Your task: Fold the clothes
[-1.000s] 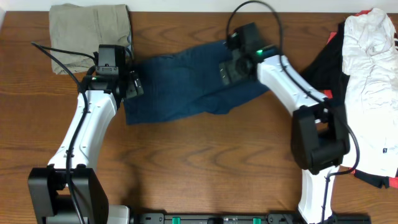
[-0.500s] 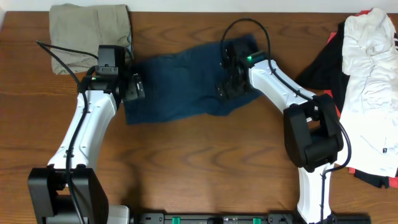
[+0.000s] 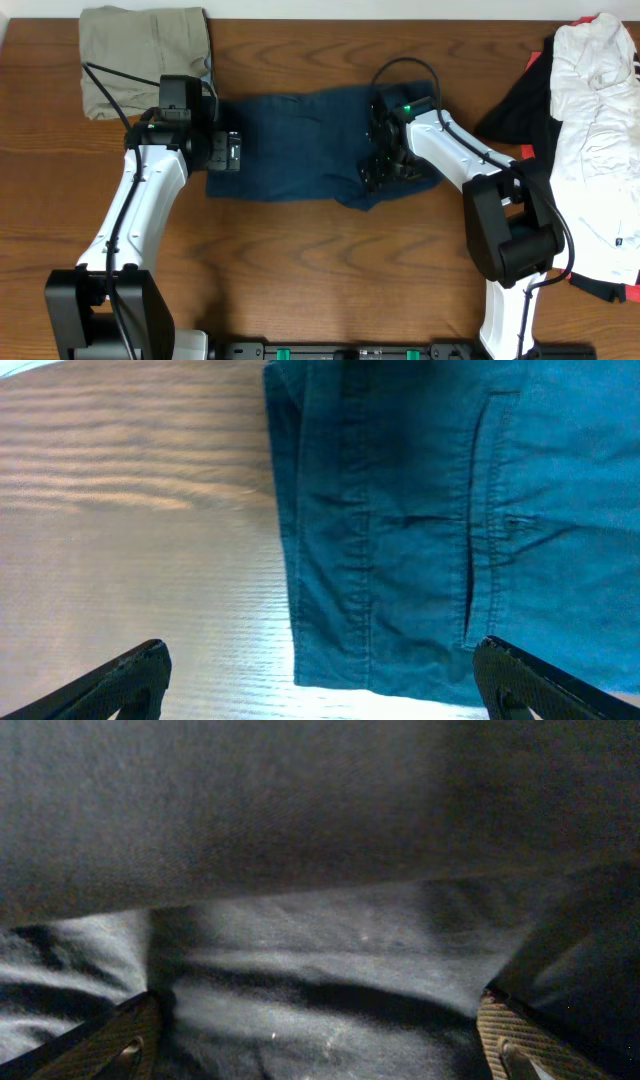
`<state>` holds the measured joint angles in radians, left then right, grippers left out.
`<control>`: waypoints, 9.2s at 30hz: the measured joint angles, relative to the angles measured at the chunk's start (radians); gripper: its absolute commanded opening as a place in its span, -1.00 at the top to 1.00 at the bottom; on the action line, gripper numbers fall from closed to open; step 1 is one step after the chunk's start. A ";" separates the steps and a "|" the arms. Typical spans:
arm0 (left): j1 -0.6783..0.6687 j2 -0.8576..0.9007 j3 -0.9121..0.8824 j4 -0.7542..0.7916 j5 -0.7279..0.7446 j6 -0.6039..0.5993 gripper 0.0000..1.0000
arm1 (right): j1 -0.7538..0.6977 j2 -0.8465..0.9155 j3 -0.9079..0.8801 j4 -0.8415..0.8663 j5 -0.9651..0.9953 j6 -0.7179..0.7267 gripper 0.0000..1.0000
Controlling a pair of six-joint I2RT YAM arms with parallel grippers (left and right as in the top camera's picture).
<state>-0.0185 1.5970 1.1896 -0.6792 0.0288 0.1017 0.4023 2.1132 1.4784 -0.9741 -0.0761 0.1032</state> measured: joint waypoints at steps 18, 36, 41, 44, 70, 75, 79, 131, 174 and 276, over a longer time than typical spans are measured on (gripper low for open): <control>0.176 0.228 0.003 0.137 0.283 0.106 -0.96 | -0.071 -0.262 0.071 -0.036 -0.026 -0.048 -0.99; 0.173 0.343 0.021 0.136 0.366 0.119 -0.49 | -0.117 -0.352 0.081 -0.013 0.010 -0.055 -0.98; 0.140 0.348 0.021 0.136 0.385 0.116 0.05 | -0.117 -0.352 0.081 -0.004 0.010 -0.055 -0.99; 0.116 0.363 0.022 0.140 0.388 0.114 0.42 | -0.117 -0.352 0.081 0.000 0.010 -0.056 -0.97; 0.116 0.090 0.161 -0.325 0.252 0.120 0.89 | -0.117 -0.333 0.081 0.369 -0.073 -0.016 0.98; 0.116 0.056 0.222 -0.416 0.212 0.143 0.88 | -0.117 -0.229 0.082 0.391 -0.134 -0.016 0.98; 0.116 0.057 0.228 -0.439 0.198 0.158 0.88 | -0.117 -0.111 0.082 0.381 -0.204 -0.016 0.98; -0.460 0.232 0.455 -0.150 0.129 0.052 0.88 | -0.117 0.057 0.018 0.293 -0.347 -0.043 0.98; -0.585 0.373 0.456 -0.136 0.234 0.027 -0.96 | -0.441 -0.368 0.066 0.452 -0.464 0.073 0.58; -0.436 0.706 0.613 -0.117 0.016 0.114 -0.17 | -0.438 -0.347 0.065 0.249 -0.314 0.037 0.24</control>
<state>-0.4545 2.3035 1.8023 -0.7963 0.0448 0.2157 -0.0360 1.7660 1.5433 -0.7250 -0.3901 0.1398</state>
